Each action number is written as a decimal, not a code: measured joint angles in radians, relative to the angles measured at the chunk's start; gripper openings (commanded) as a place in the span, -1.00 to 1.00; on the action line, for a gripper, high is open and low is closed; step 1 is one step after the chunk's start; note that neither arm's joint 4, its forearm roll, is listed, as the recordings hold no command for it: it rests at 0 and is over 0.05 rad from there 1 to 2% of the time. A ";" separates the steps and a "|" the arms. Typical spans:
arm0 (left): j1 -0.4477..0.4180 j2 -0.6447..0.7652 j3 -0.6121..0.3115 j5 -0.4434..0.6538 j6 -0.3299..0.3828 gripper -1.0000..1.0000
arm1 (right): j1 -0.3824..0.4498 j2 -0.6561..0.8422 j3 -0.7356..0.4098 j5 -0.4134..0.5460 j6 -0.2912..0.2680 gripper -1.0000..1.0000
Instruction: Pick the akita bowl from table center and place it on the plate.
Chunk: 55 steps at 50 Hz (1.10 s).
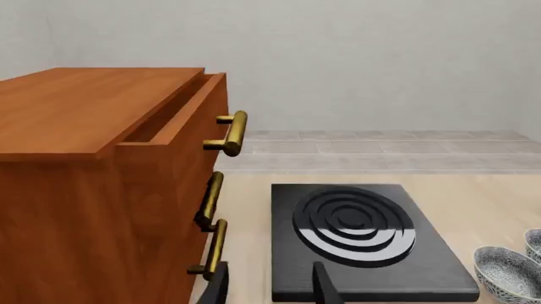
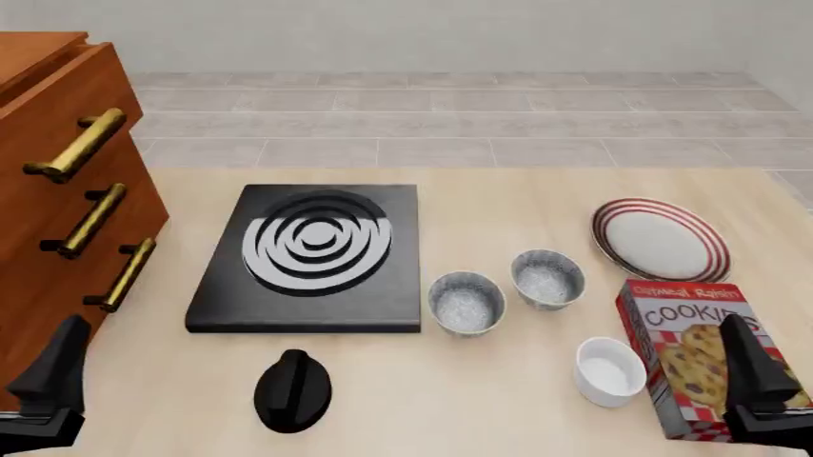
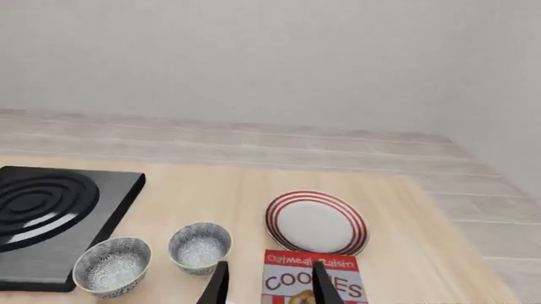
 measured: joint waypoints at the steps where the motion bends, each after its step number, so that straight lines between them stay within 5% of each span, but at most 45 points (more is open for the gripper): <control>1: 0.000 0.000 0.000 0.000 0.000 1.00 | 0.002 -0.002 0.000 0.001 0.007 1.00; 22: 0.000 0.009 -0.001 -0.007 0.000 1.00 | 0.009 0.037 -0.030 -0.006 0.063 1.00; 37: 0.000 0.008 -0.002 -0.005 0.000 1.00 | 0.014 0.081 -0.138 0.069 0.034 1.00; 55: 0.000 0.009 -0.002 -0.006 0.000 1.00 | 0.158 0.346 -0.299 0.093 -0.040 1.00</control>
